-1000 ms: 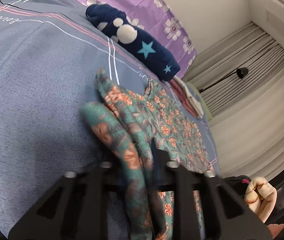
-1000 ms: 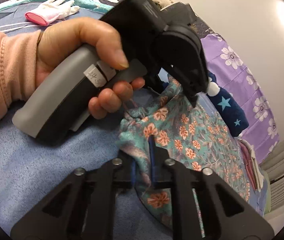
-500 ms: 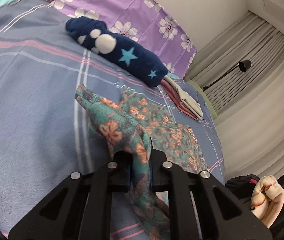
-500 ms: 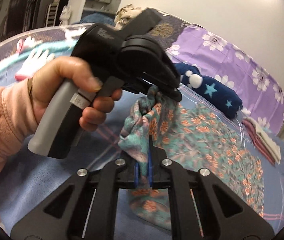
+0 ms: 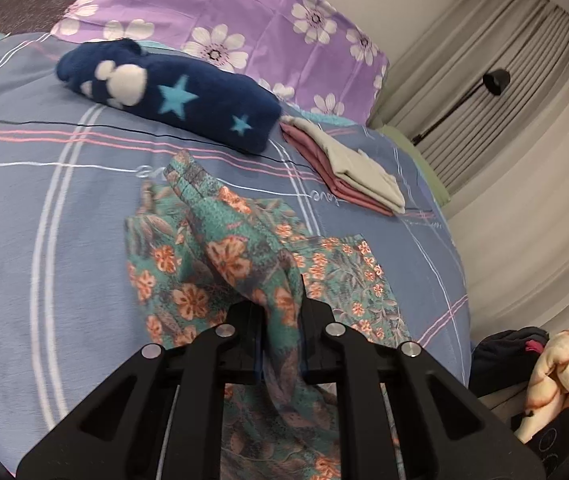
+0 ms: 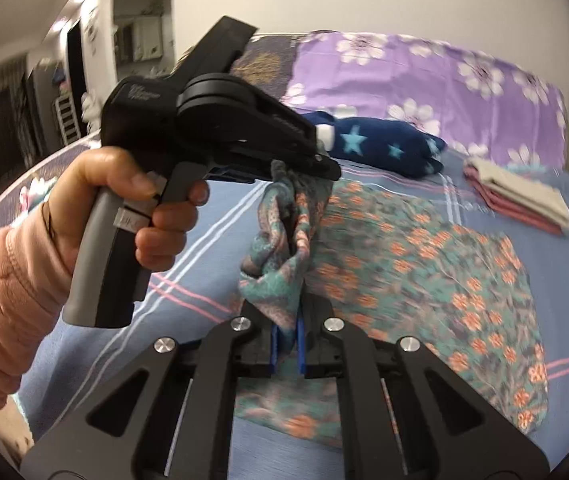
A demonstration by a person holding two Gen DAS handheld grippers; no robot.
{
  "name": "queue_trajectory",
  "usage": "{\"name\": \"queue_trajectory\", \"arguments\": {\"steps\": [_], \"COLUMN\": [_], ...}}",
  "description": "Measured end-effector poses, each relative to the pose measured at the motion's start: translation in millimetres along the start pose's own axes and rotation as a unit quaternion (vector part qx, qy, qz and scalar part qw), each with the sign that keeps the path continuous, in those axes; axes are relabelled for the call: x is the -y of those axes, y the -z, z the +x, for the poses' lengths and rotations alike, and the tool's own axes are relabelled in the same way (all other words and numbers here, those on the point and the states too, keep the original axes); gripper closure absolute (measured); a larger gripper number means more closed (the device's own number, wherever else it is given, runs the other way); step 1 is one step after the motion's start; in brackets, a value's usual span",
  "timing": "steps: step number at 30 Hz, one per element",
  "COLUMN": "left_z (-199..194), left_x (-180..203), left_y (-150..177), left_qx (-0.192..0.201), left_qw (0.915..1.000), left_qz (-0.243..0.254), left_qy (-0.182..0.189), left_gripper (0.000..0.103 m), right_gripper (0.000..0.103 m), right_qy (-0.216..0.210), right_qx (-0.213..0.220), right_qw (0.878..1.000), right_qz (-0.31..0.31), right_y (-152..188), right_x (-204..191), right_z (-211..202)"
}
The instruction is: Fold small clothes
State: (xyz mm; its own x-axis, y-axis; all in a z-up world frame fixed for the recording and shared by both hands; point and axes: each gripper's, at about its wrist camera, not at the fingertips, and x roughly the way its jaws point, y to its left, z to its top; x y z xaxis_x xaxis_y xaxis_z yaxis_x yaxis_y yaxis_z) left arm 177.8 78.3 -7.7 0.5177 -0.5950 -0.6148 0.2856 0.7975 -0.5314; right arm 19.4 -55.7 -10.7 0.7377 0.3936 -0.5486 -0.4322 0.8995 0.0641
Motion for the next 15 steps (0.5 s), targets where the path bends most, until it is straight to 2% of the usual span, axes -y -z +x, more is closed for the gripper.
{"name": "queue_trajectory", "arguments": {"steps": [6, 15], "left_z": [42, 115], "left_x": [53, 116], "left_y": [-5, 5], "left_qx": [-0.025, -0.072], "left_qw": [0.9987, 0.9921], "left_qz": [0.043, 0.097], "left_qy": [-0.015, -0.034], "left_gripper": [0.091, 0.091], "right_gripper": [0.097, 0.097], "right_qy": [-0.008, -0.009], "right_qx": [0.011, 0.013], "right_qw": [0.997, 0.987], "right_qz": [0.074, 0.163], "right_y": [14, 49], "right_x": [65, 148], "right_z": [-16, -35]}}
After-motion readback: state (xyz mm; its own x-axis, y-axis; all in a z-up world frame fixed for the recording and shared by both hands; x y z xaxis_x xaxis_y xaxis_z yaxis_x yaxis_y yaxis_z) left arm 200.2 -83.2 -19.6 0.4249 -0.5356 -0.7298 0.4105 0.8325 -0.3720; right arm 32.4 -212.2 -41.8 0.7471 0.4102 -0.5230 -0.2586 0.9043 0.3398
